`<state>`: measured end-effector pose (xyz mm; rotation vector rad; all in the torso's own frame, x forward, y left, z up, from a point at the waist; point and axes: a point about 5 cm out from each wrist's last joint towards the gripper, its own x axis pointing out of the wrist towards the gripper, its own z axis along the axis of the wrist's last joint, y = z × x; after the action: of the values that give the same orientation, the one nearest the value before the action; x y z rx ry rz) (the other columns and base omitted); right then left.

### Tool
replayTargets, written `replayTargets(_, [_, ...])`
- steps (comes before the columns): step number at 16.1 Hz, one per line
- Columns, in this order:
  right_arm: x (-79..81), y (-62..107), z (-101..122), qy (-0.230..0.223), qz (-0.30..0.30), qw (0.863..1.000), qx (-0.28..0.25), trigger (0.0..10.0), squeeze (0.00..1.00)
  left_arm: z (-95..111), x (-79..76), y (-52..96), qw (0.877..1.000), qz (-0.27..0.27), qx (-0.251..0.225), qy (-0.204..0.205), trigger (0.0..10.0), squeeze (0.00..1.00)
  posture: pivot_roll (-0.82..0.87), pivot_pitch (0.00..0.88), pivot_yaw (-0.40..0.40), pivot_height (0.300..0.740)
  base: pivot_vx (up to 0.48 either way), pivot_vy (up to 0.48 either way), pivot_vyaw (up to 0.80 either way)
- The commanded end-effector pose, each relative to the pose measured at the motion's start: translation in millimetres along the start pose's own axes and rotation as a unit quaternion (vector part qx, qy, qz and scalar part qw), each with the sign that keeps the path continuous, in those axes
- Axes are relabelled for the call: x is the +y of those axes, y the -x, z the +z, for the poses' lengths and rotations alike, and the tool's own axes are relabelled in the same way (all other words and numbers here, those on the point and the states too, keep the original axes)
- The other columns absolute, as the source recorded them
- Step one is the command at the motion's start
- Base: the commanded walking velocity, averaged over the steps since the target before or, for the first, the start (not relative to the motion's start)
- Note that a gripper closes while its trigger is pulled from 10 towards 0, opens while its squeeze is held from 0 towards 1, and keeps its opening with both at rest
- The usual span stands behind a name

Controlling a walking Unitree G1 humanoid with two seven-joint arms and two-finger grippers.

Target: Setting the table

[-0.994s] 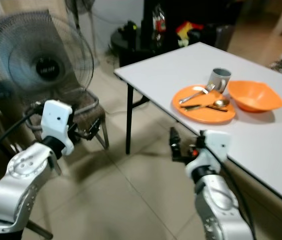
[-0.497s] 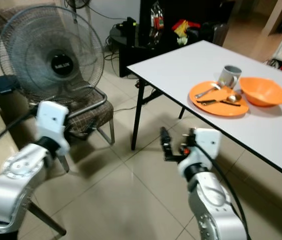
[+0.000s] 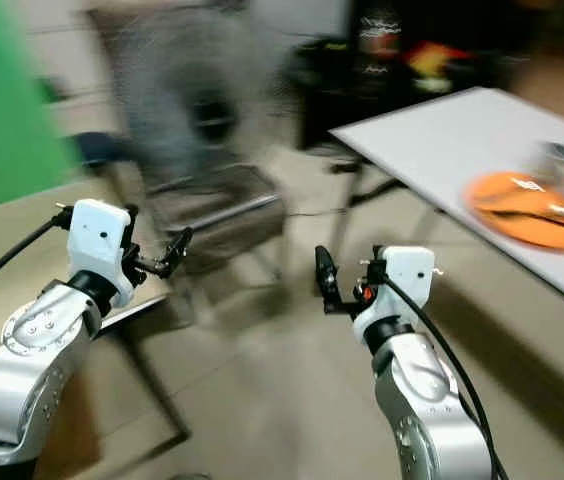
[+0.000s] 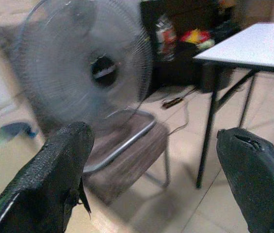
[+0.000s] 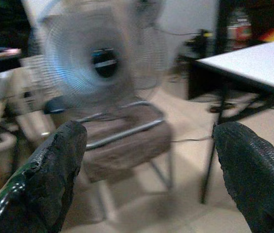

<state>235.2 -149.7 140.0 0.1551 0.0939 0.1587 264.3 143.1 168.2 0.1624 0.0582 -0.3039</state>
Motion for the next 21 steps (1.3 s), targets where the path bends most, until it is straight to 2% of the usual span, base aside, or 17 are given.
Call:
replayTargets(1, [-1.4,-1.9,-2.0,-0.005,0.001,1.000,0.006,10.0,0.00,3.8,-0.7,0.3,1.000,-0.003,-0.006,-0.006,10.0,0.00,0.06,0.000,-0.021,0.740,0.000,0.334,0.80])
replayTargets(9, [-3.6,-8.0,-2.2,-0.009,0.006,1.000,0.006,10.0,0.00,5.4,0.8,0.2,1.000,0.005,-0.011,-0.011,10.0,0.00,0.06,0.000,-0.032,0.740,0.000,0.289,0.80])
replayTargets(18, [-7.2,-12.6,-3.7,-0.015,0.003,1.000,0.010,10.0,0.00,7.2,3.4,-0.8,0.999,0.020,-0.019,-0.019,10.0,0.00,0.07,0.000,-0.044,0.740,0.000,-0.480,0.80])
replayTargets(21, [-10.8,-13.2,-4.6,-0.028,-0.010,0.999,0.012,10.0,0.00,4.6,3.5,-0.6,0.999,0.026,-0.013,-0.017,10.0,0.00,0.07,0.000,-0.045,0.740,0.000,-0.096,0.53])
